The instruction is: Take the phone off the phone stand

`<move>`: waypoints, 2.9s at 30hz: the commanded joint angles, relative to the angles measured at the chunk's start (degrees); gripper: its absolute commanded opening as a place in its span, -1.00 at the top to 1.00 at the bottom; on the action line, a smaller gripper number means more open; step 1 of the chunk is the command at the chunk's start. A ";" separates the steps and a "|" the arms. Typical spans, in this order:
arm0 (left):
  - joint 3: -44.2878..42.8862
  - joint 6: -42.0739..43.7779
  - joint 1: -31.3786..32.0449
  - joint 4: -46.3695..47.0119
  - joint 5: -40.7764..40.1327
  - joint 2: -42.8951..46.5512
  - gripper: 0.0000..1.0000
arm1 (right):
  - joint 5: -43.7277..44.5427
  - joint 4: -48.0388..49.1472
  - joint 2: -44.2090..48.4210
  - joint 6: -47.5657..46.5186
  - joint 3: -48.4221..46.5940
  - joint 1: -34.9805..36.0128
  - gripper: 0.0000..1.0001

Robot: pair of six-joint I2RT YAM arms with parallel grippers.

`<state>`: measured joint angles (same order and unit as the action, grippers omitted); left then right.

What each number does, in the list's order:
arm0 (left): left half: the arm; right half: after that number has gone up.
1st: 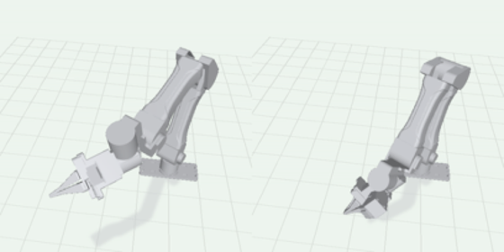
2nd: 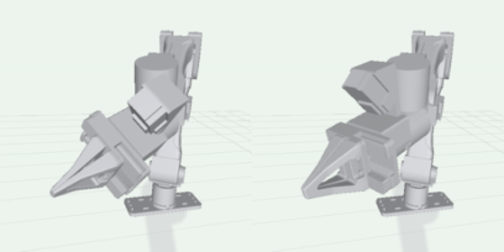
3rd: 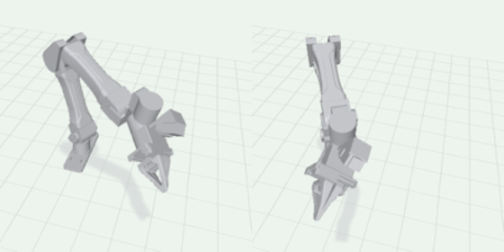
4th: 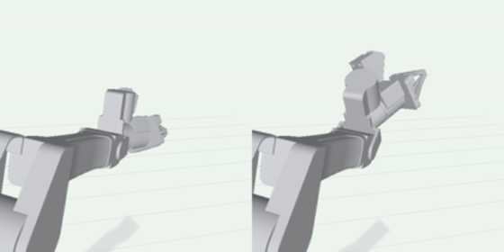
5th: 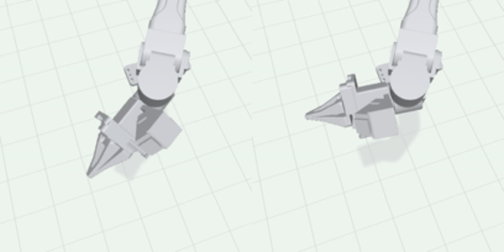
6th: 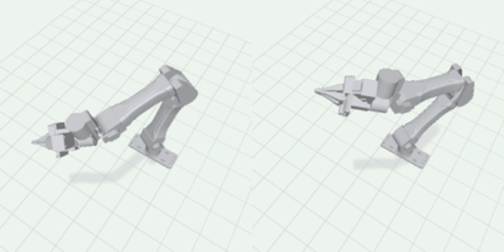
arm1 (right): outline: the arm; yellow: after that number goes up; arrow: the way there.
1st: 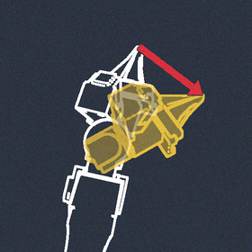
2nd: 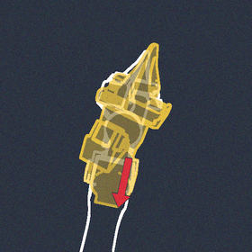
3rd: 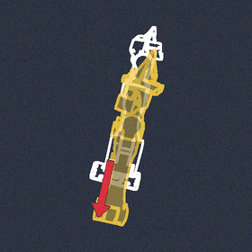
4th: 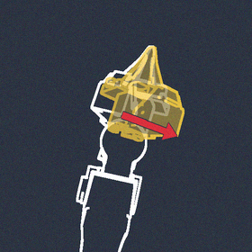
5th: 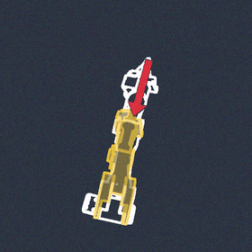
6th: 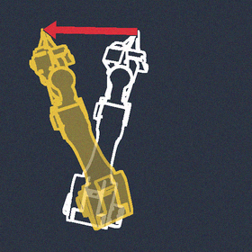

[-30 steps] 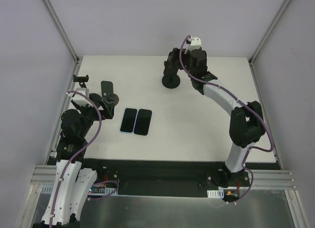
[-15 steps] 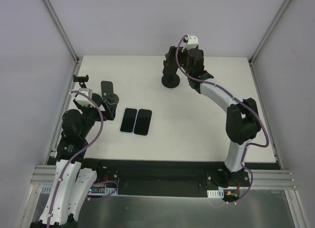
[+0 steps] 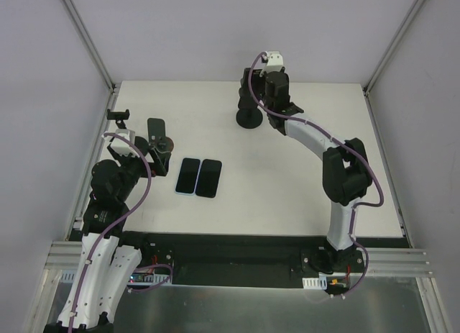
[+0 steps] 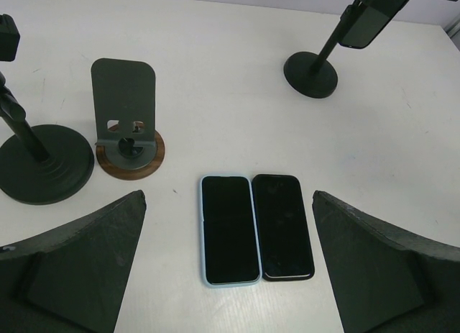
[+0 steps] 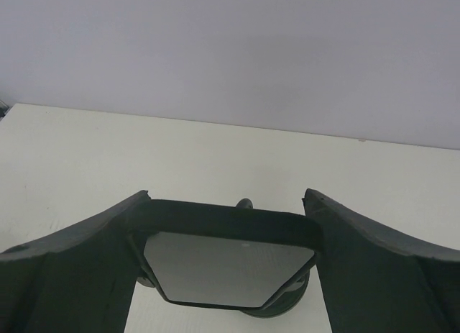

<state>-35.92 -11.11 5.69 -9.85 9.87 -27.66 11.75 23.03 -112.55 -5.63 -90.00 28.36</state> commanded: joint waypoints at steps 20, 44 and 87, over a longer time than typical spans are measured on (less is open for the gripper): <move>1.65 1.97 0.63 1.23 11.57 0.59 -0.98 | -18.40 -8.78 38.51 0.09 28.37 0.38 0.84; 2.00 13.30 34.39 32.95 24.40 -31.29 -0.99 | -43.03 -17.75 62.37 -8.34 49.30 5.83 0.80; -20.33 13.58 37.46 49.13 43.23 -68.40 -0.34 | -18.62 -25.05 73.52 -6.15 47.72 5.83 -0.93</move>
<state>-54.28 4.82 41.43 33.93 52.01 -95.70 -14.66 -4.16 -40.51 -13.23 -42.57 34.02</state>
